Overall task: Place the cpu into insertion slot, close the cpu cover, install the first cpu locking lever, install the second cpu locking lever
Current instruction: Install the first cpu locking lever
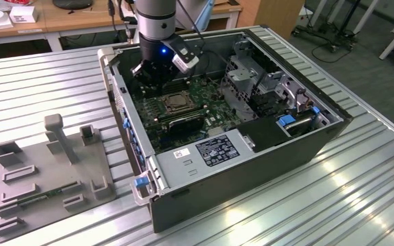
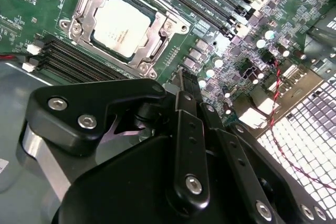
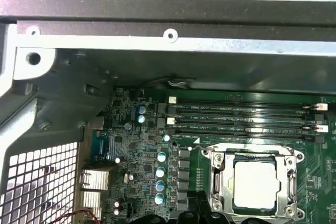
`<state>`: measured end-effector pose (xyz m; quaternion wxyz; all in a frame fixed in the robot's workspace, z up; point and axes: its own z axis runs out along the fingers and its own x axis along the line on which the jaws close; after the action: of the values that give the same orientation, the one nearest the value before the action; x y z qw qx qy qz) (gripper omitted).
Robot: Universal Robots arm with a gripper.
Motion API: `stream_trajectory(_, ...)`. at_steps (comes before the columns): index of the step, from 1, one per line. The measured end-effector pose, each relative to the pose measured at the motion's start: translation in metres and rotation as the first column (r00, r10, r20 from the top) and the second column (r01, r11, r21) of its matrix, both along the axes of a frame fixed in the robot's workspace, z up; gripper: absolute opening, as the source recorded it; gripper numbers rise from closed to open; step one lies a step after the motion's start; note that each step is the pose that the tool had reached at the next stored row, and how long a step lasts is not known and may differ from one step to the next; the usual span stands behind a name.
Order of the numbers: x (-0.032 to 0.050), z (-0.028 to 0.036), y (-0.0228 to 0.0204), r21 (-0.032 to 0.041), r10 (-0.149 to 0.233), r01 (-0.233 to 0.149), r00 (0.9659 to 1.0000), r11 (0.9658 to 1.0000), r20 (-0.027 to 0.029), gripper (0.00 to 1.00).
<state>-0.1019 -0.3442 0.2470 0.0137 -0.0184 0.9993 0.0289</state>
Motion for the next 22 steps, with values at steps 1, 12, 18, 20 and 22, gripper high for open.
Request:
stream_trajectory(1,0.0,0.0001,0.0,0.008,0.0,0.0,1.0,1.0,0.0003,0.11)
stream_trajectory(12,-0.0035,0.0005,0.0,0.103,0.0,0.0,1.0,0.9947,0.0044,0.11)
stream_trajectory(18,-0.0095,0.0005,0.0,0.12,0.0,-0.001,1.0,0.9928,0.0097,0.11)
stream_trajectory(20,-0.0096,0.0004,0.0,0.1549,-0.001,-0.001,1.0,0.9879,0.0097,0.11)
stream_trajectory(22,-0.0096,0.0005,0.0,0.1603,-0.001,-0.001,1.0,0.9871,0.0097,0.11)
